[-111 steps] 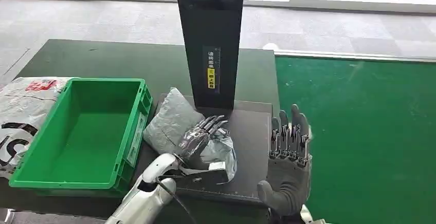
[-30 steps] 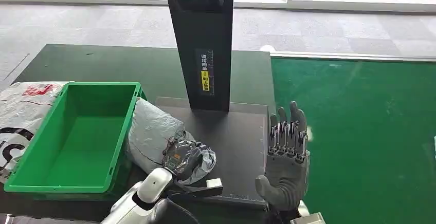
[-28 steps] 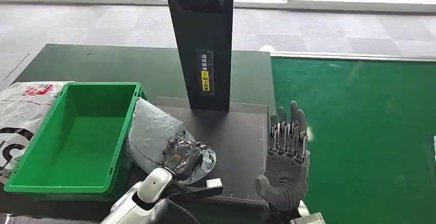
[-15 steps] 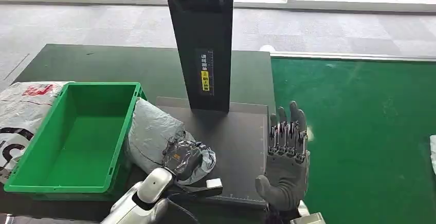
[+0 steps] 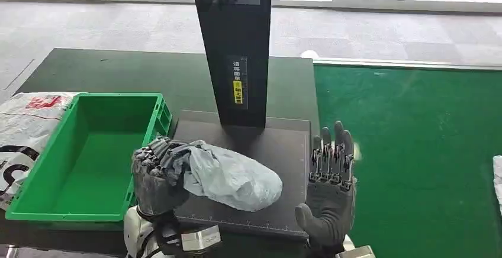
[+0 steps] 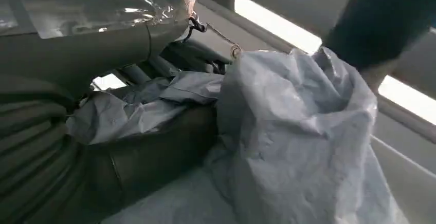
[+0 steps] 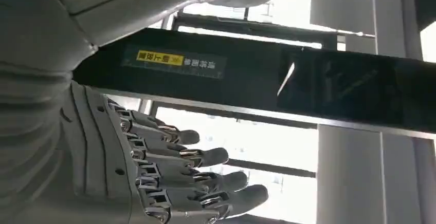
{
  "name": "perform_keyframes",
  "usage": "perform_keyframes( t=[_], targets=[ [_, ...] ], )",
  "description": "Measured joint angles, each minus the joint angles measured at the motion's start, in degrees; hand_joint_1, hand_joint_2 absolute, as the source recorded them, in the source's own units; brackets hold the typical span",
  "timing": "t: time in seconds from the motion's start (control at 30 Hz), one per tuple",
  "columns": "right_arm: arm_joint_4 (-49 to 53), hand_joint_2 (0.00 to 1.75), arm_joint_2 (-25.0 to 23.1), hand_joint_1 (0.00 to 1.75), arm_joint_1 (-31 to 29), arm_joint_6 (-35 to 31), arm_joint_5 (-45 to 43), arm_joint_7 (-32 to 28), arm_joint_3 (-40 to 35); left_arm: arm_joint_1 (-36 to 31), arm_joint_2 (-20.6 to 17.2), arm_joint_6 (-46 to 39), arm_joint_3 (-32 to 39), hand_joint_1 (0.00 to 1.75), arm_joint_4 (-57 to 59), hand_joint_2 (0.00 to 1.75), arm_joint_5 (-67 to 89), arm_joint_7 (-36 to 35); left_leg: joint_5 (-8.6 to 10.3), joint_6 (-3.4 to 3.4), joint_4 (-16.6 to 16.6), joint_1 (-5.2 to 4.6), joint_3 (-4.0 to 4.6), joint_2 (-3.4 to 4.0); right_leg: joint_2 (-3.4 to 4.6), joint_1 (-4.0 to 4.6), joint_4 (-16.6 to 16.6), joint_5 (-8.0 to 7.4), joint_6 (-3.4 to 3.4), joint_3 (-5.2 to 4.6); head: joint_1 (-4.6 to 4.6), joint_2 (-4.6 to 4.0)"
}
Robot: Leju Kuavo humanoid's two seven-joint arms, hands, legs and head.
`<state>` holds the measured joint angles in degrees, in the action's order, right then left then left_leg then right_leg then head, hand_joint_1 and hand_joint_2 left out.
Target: Moved the parcel from conveyor to table for the left to box.
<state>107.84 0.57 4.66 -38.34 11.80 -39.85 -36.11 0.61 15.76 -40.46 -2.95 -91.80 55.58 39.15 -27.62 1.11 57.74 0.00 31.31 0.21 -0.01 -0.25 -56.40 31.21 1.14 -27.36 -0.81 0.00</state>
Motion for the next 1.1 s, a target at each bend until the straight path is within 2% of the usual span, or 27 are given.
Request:
perform_keyframes(
  t=[0.37,1.1],
  targets=[
    [0.9,1.75,0.2,0.00,-0.1,-1.6,-0.1,0.0,-0.2,0.9,0.4,0.0,3.6,1.75,-2.3,1.75,-3.1,0.9,0.04,0.00,0.0,0.00,0.01,-0.04,-0.02,-0.02,0.0,-0.02,-0.03,0.04,0.00,0.00],
    [1.8,1.75,0.5,0.00,0.0,-1.6,-0.1,0.0,-0.5,1.0,0.4,0.0,3.6,1.75,-2.2,1.75,-4.0,0.1,0.05,0.00,0.0,-0.01,0.02,-0.04,-0.01,-0.04,0.0,-0.06,-0.09,0.04,0.00,0.00]
  ],
)
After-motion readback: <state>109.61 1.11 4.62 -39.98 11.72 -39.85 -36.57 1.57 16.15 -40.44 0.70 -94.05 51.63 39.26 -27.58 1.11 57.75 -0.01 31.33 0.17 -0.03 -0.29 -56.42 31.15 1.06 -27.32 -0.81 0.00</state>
